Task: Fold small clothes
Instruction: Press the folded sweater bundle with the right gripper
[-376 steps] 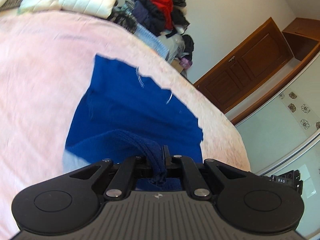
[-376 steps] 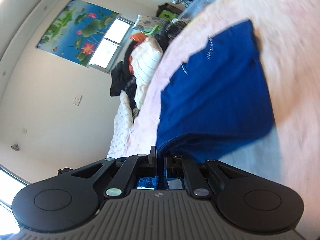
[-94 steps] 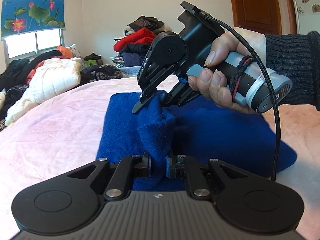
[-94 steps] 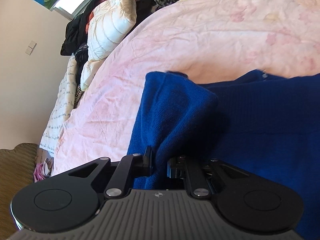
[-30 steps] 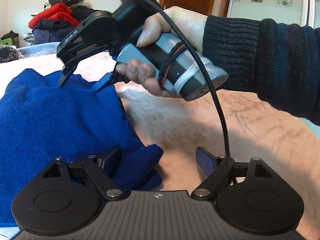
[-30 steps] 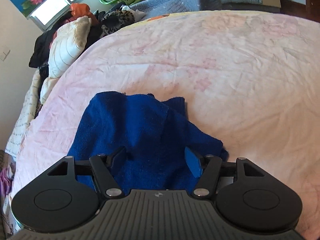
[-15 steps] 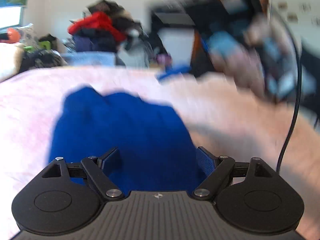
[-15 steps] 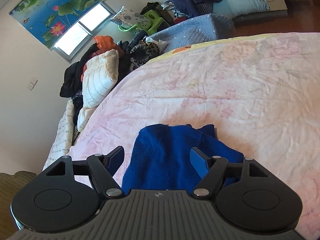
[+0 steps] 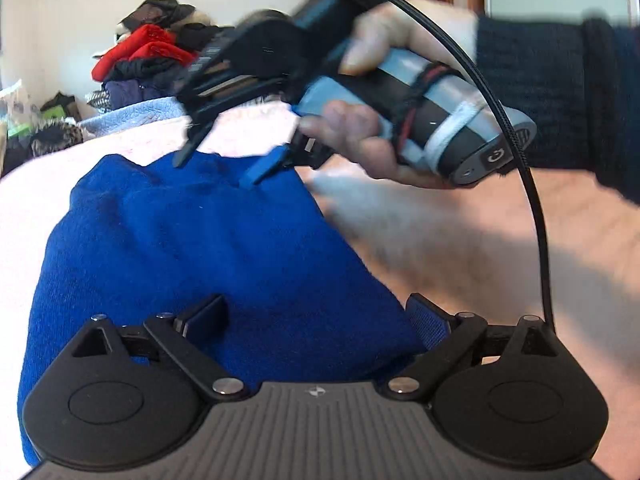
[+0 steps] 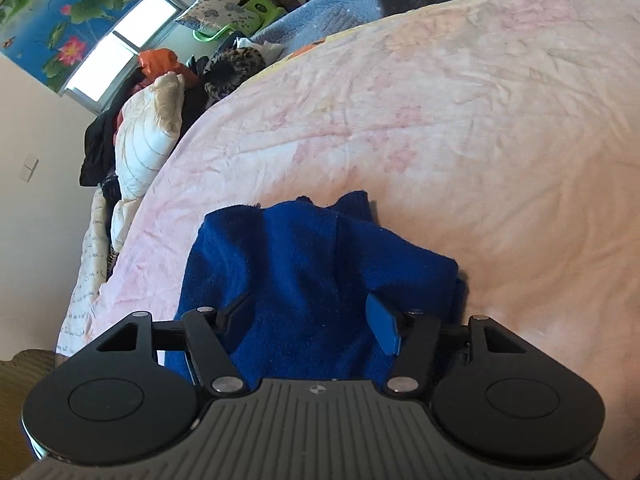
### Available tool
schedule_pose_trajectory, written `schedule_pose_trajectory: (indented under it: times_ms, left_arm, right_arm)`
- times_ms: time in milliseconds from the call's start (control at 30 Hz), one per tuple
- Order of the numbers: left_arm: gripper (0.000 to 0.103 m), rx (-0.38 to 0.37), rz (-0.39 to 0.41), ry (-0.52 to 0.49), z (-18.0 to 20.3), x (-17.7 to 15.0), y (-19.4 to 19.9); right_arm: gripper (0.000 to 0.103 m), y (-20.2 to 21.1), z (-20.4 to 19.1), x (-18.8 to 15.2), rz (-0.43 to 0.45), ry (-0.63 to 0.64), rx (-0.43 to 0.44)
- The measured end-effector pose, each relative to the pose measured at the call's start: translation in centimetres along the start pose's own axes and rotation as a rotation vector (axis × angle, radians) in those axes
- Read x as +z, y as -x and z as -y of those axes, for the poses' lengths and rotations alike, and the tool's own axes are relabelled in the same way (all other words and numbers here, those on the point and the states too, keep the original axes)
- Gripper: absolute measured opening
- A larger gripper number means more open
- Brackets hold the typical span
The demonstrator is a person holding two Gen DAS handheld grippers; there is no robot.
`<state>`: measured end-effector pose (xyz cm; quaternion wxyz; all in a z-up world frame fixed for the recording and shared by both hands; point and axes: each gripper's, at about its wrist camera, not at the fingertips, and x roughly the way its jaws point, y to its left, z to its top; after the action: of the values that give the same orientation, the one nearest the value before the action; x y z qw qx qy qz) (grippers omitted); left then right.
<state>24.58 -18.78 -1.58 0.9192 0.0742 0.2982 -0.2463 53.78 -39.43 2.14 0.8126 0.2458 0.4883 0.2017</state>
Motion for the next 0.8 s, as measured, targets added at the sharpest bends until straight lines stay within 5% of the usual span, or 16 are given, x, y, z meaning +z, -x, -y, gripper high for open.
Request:
schedule_pose_trajectory:
  times_ms: [233, 433, 500, 533, 667, 733, 800]
  left_arm:
    - [0.098, 0.030, 0.118, 0.177, -4.1, 1.1, 5.2]
    - [0.098, 0.126, 0.028, 0.185, -7.6, 1.1, 2.9]
    - [0.098, 0.126, 0.017, 0.147, -7.4, 0.3, 2.8]
    - [0.097, 0.135, 0.016, 0.117, -7.0, -0.1, 2.7]
    - [0.098, 0.128, 0.021, 0.120, -7.2, -0.6, 2.8]
    - [0.098, 0.117, 0.022, 0.125, -7.0, -0.8, 3.2]
    - [0.098, 0.114, 0.023, 0.122, -7.4, -1.1, 3.0]
  right_arm:
    - [0.069, -0.6, -5.8, 2.6, 0.009, 0.059, 0.215]
    - [0.074, -8.3, -8.3, 3.6, -0.100, 0.046, 0.187]
    - [0.062, -9.9, -7.0, 3.8, -0.078, 0.013, 0.126]
    - [0.047, -10.3, -5.6, 4.2, -0.059, -0.047, 0.140]
    - [0.022, -10.6, -2.0, 5.2, -0.005, -0.226, 0.182]
    - [0.026, -9.7, -1.6, 5.0, 0.027, -0.254, 0.208]
    - [0.042, -8.2, -2.0, 4.8, 0.055, -0.233, 0.228]
